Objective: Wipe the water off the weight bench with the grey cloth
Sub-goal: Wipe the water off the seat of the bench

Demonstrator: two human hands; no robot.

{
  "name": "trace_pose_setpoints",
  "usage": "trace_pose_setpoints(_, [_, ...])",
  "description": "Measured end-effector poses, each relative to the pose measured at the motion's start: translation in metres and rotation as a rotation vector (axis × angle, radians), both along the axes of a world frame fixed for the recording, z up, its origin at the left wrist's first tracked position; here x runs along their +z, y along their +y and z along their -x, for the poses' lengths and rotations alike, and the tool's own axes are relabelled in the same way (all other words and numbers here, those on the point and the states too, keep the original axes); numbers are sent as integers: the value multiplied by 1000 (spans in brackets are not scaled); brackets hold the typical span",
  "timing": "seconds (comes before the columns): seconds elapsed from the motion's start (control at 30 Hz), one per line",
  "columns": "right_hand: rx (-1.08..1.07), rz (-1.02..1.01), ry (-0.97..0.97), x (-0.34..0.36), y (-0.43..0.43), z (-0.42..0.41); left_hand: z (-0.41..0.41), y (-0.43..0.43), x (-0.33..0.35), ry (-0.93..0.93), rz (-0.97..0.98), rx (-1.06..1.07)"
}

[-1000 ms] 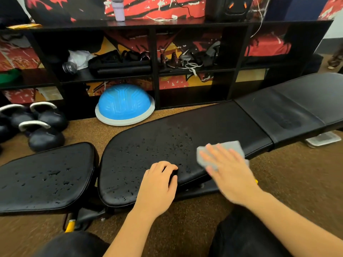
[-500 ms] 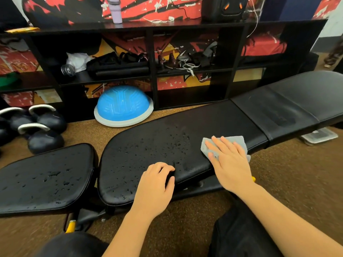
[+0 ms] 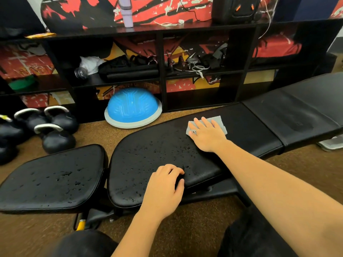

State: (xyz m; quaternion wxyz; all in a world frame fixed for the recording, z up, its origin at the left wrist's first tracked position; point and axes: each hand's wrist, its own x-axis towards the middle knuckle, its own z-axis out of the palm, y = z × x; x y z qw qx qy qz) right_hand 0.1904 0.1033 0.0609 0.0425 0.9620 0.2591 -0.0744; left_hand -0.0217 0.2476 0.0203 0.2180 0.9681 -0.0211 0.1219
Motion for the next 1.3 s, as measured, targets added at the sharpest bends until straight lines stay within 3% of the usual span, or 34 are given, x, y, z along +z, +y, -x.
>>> trace_pose_setpoints(0.13, [22,1,-20,-2,-10,23,-2,0,-1,-10,-1,19])
trace_pose_setpoints(0.33, [169,-127,-142,-19,-59,123,-2,2,-3,-14,2,13])
trace_pose_setpoints(0.47, [273,-110,-147,-20,-103,121,-1,2,-2,-13,3,8])
trace_pose_setpoints(0.67, [-121,-268,-353,-35,-108,117,0,2,-4,-13,34,14])
trace_pose_setpoints(0.77, [44,-237,-419,-50,-88,135,0,2,-4,-12,57,2])
trace_pose_setpoints(0.97, [709,68,-483,-80,-79,143,-5,13,-5,-80,307,105])
trace_pose_setpoints(1.13, [848,100,-509,-73,-98,121,1,10,-2,-49,299,109])
trace_pose_setpoints(1.3, [867,127,-408,-46,-141,97,11,7,0,18,226,64])
